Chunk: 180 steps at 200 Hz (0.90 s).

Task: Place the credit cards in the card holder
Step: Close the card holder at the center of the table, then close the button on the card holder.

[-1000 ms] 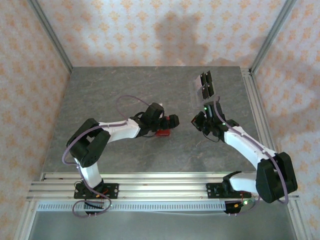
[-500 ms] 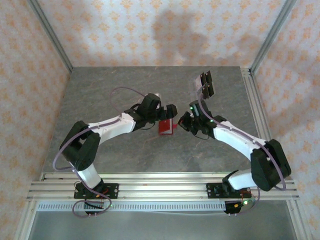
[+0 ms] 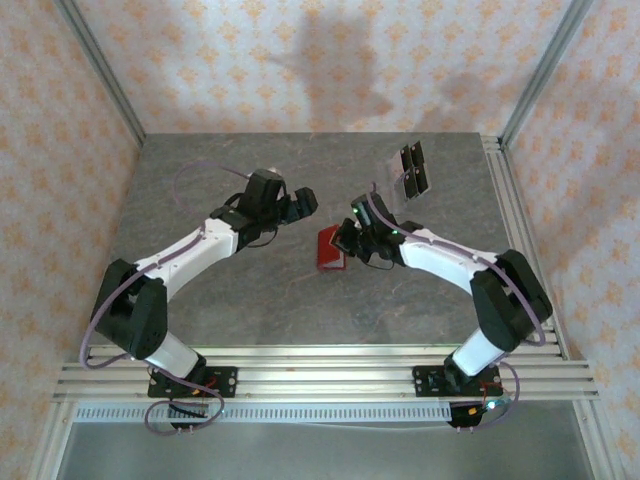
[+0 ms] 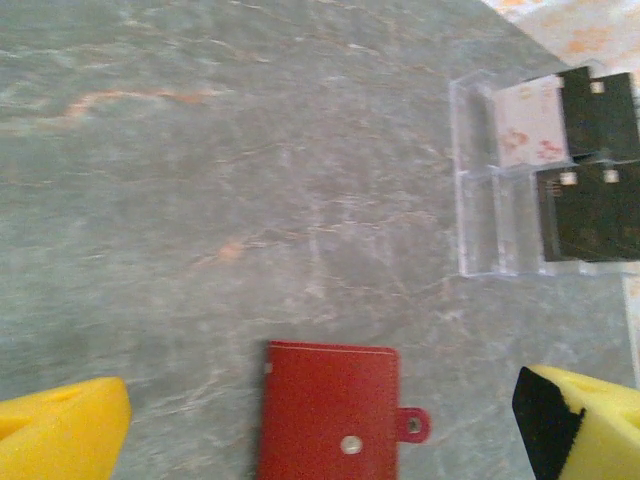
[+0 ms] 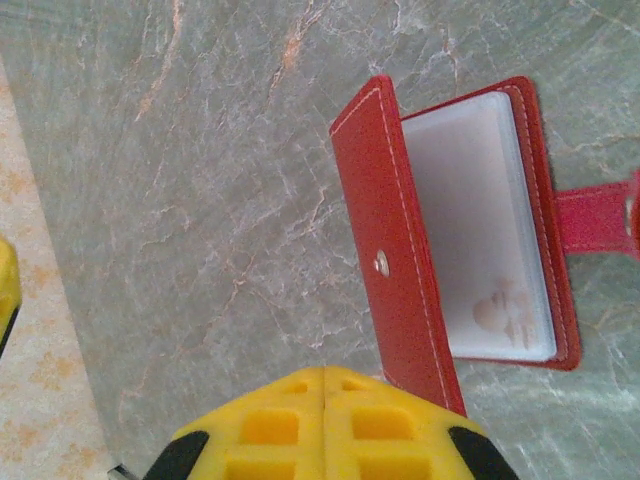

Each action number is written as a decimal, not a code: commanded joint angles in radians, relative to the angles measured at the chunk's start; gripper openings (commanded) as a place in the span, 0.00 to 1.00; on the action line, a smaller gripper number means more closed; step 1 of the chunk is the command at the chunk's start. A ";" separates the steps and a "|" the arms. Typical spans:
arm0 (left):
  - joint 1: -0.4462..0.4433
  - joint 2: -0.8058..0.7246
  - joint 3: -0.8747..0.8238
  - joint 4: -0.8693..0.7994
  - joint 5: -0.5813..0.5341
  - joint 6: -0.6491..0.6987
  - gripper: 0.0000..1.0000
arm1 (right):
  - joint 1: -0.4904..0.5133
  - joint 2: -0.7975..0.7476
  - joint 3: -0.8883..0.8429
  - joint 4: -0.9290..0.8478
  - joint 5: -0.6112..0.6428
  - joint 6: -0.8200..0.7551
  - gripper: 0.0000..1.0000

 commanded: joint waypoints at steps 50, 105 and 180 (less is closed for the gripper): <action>0.003 -0.059 -0.110 -0.194 0.044 0.132 1.00 | -0.022 0.126 0.021 0.038 0.037 -0.056 0.00; -0.094 0.033 -0.109 -0.231 0.018 0.198 1.00 | -0.037 0.189 -0.011 0.109 -0.004 -0.043 0.00; -0.160 0.131 -0.077 -0.184 -0.034 0.184 1.00 | -0.039 0.196 -0.060 0.155 -0.029 -0.026 0.00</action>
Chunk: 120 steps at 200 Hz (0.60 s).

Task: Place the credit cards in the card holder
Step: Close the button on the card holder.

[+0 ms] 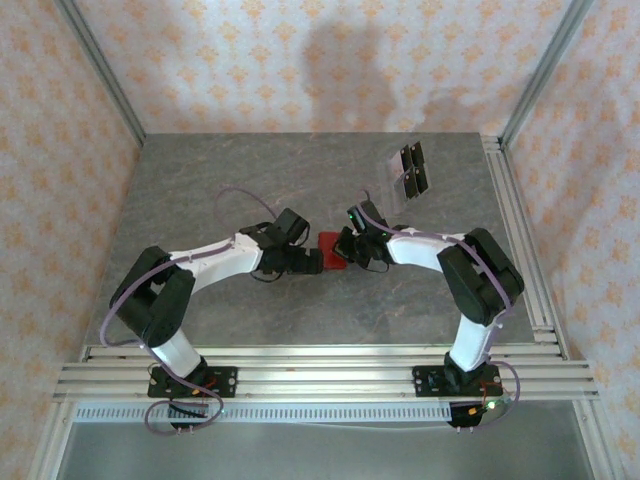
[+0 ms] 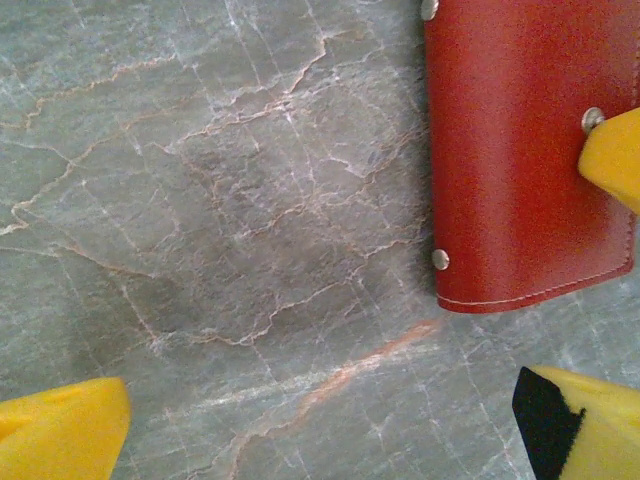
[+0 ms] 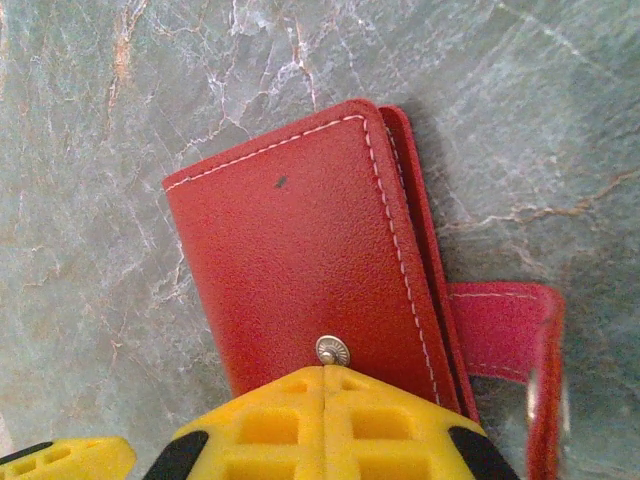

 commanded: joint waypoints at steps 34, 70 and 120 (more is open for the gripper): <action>-0.006 0.022 0.045 0.022 -0.038 0.019 1.00 | -0.005 0.006 -0.037 0.036 -0.011 0.013 0.00; -0.006 0.051 0.055 0.047 -0.021 -0.006 1.00 | -0.005 0.007 -0.042 0.040 -0.011 0.016 0.00; -0.006 0.090 0.063 0.081 -0.015 -0.024 1.00 | -0.005 0.006 -0.039 0.041 -0.011 0.018 0.00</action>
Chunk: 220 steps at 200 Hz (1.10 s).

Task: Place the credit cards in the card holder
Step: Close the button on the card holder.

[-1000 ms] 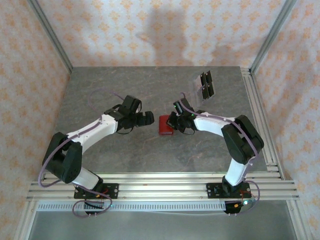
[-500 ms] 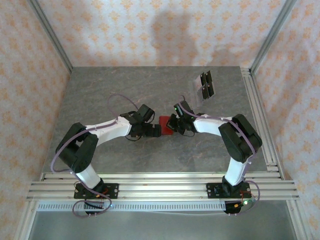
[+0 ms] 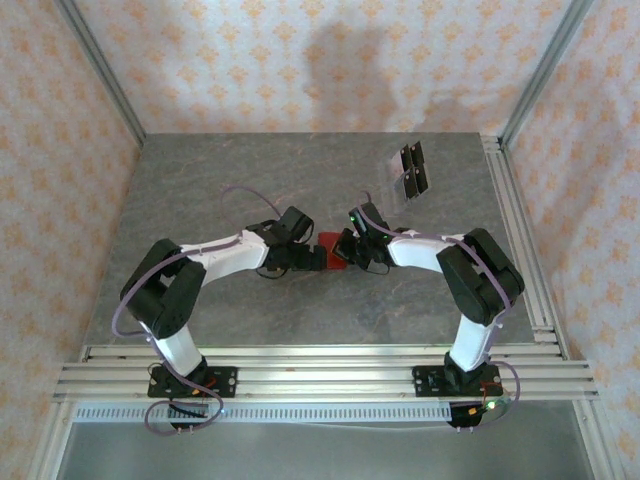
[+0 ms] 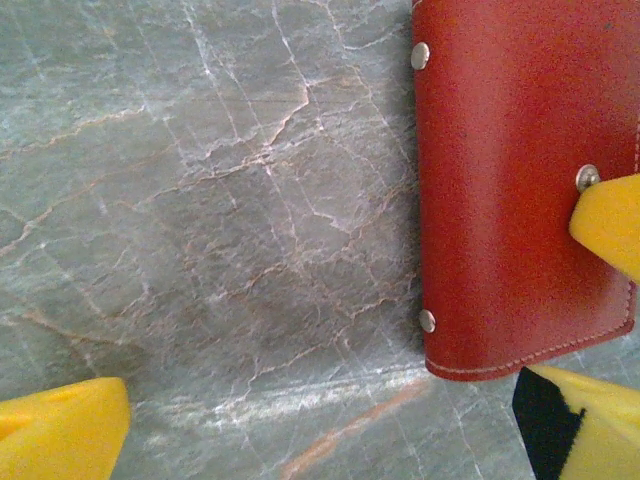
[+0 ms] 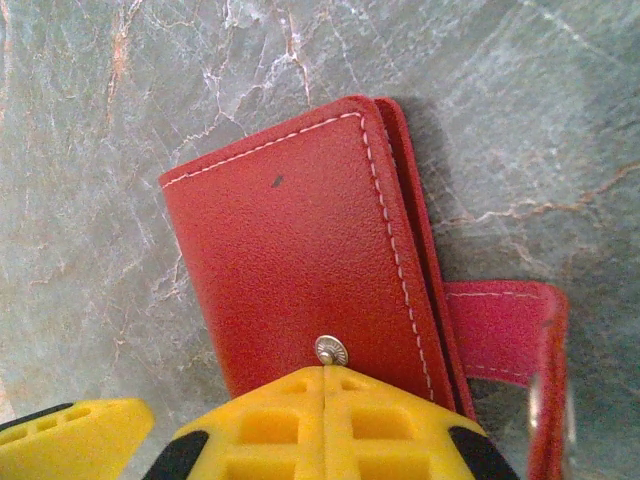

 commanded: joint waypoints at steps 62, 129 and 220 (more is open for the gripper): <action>-0.006 0.061 0.033 0.034 -0.030 -0.018 1.00 | -0.002 0.005 -0.013 -0.007 0.003 0.007 0.00; -0.006 0.073 -0.007 0.033 -0.059 -0.024 1.00 | -0.004 -0.027 0.023 -0.030 -0.025 0.006 0.03; -0.010 0.117 0.063 -0.143 -0.155 -0.040 1.00 | -0.105 -0.235 0.134 -0.302 0.086 -0.116 0.29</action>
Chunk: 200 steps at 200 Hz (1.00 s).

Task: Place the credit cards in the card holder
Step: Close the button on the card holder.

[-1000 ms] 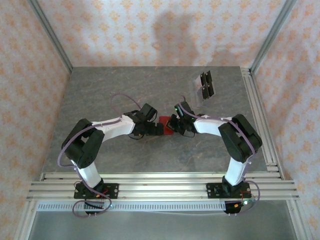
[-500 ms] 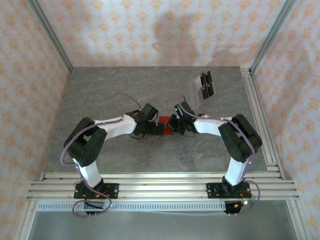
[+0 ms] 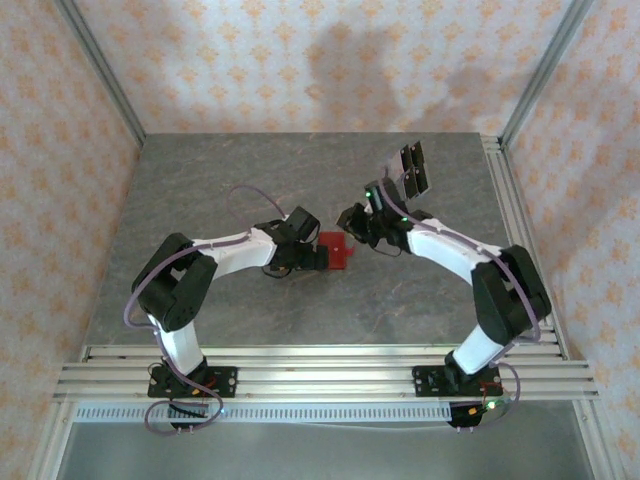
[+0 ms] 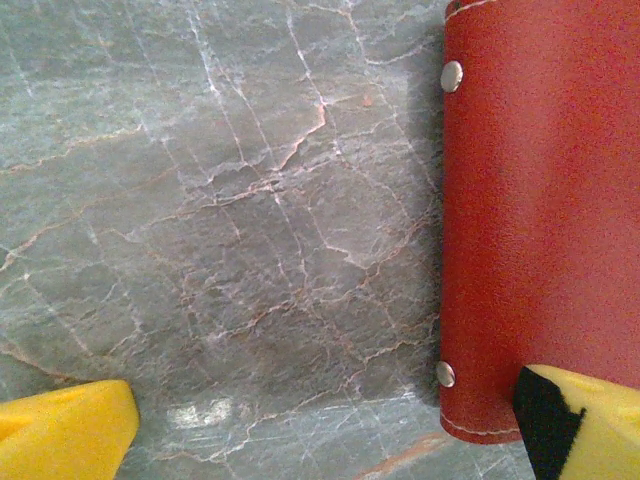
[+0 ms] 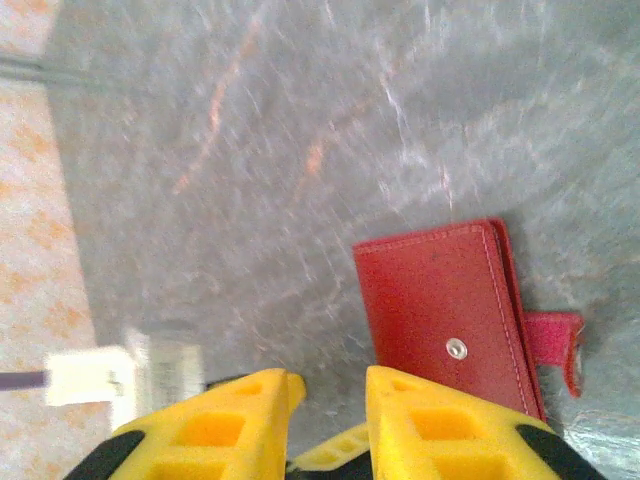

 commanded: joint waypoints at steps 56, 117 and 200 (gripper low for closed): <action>-0.005 0.049 0.027 -0.156 -0.127 -0.018 1.00 | -0.037 0.042 0.069 -0.277 0.148 -0.194 0.34; -0.006 0.052 0.023 -0.153 -0.128 -0.019 1.00 | -0.026 0.131 0.133 -0.330 0.166 -0.255 0.34; -0.006 0.066 0.033 -0.152 -0.124 -0.021 1.00 | -0.007 0.238 0.218 -0.373 0.180 -0.289 0.26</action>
